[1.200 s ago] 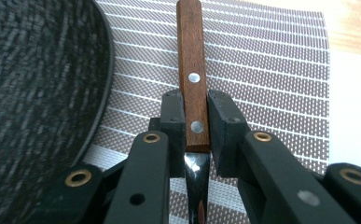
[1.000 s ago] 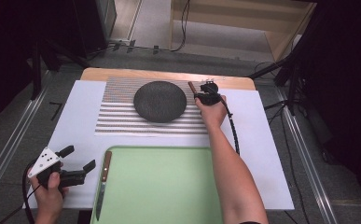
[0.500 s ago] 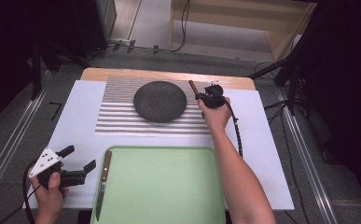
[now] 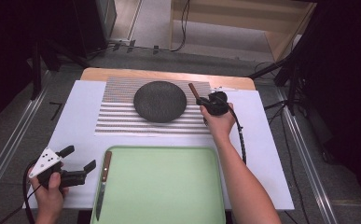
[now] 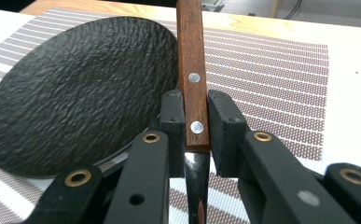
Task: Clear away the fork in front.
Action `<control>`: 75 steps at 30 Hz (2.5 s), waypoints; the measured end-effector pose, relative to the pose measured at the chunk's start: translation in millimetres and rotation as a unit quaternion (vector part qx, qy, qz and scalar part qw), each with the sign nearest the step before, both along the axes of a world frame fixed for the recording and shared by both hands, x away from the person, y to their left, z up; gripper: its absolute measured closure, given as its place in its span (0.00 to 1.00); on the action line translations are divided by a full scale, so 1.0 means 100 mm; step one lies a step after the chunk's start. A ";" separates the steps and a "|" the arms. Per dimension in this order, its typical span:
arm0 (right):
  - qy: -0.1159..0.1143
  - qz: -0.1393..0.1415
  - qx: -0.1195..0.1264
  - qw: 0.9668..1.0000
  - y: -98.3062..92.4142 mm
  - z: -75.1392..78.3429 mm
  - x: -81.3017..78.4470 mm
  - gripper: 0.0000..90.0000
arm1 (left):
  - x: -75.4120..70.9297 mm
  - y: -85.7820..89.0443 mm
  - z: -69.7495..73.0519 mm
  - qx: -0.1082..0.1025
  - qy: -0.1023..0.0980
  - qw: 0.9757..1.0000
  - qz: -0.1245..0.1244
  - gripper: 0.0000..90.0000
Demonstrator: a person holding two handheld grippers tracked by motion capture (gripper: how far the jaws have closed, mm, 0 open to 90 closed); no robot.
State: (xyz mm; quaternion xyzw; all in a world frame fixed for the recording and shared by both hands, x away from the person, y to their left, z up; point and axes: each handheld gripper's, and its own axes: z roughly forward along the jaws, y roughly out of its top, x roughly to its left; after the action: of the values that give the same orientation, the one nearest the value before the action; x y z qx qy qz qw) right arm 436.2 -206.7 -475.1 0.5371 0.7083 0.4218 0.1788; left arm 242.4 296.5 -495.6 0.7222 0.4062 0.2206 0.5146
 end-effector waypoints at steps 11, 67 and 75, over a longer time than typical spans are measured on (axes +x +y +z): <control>-0.030 0.018 0.017 0.999 -0.02 0.06 -0.28 0.84 | -0.01 -0.02 0.02 0.010 -0.005 1.000 0.001 0.00; -0.119 0.073 0.053 0.989 -0.10 0.13 -1.57 0.84 | 0.30 -1.18 0.43 0.018 -0.014 0.996 -0.084 0.00; -0.128 0.096 0.064 0.985 0.00 0.14 -1.70 0.84 | 0.29 -1.23 0.38 0.012 -0.009 0.995 -0.094 0.00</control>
State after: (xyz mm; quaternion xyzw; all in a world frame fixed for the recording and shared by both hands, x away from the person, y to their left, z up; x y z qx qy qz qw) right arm 266.5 -207.0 -461.6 0.4181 0.6993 0.5471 0.1919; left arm 271.5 173.3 -457.5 0.7612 0.3294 0.1827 0.5279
